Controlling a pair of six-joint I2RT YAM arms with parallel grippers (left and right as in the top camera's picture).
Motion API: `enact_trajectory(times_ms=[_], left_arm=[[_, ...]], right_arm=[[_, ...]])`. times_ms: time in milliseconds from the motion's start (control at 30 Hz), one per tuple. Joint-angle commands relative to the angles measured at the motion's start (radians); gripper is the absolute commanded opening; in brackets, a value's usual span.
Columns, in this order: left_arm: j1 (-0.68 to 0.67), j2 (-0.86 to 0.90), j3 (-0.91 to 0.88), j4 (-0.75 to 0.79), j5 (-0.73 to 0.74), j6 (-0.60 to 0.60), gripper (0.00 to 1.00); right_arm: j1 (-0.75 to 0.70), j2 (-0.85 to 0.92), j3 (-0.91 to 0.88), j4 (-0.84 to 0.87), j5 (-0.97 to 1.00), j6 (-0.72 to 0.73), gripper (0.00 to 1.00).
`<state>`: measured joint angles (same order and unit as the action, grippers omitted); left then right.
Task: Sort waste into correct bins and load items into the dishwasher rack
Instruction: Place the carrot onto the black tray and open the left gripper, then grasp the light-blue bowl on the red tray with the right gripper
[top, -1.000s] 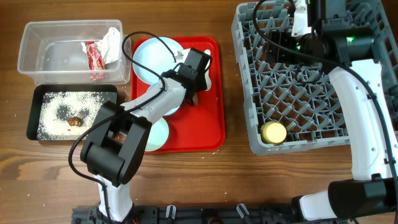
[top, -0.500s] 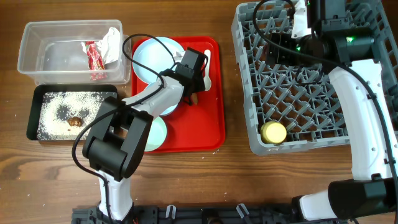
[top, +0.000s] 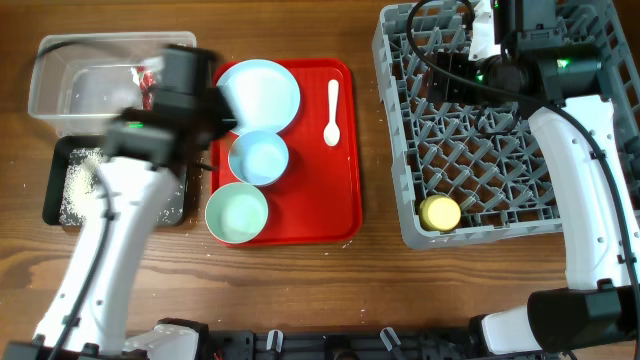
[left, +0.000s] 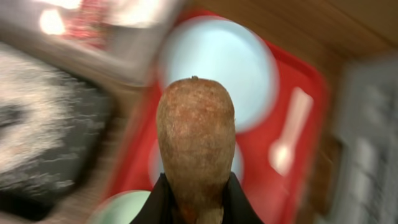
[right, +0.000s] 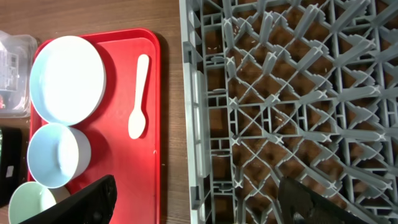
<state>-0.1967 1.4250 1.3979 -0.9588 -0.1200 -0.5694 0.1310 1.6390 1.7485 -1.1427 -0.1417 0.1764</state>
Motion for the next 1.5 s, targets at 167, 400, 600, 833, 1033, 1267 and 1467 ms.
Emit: enact_trajectory(times_ms=[167,400,600,833,1033,1267,1467], left_arm=[[0.495,0.131,-0.179,0.077,-0.113,-0.298,0.04],[0.536,0.386,-0.268,0.242,-0.106,-0.307,0.04],[0.536,0.397,-0.264,0.210,-0.106,-0.298,0.44],[0.534,0.232,-0.091,0.108,0.061,-0.032,0.60],[0.479,0.031,-0.063,0.061,0.138,0.111,0.61],[0.398,-0.048,-0.063,0.063,0.130,0.174,0.84],[0.399,-0.048,-0.063,0.063,0.130,0.173,1.00]], right_arm=[[0.006,0.007,0.012,0.019,-0.013,-0.017,0.84],[0.006,0.007,0.012,0.020,-0.013,-0.016,0.84],[0.006,0.007,0.012,0.021,-0.013,-0.017,0.84],[0.023,0.008,0.012,0.102,-0.076,0.016,0.84],[0.226,0.119,0.012,0.216,-0.122,0.103,0.81],[0.447,0.370,0.012,0.286,-0.134,0.221,0.72],[0.554,0.555,0.012,0.372,-0.130,0.280,0.59]])
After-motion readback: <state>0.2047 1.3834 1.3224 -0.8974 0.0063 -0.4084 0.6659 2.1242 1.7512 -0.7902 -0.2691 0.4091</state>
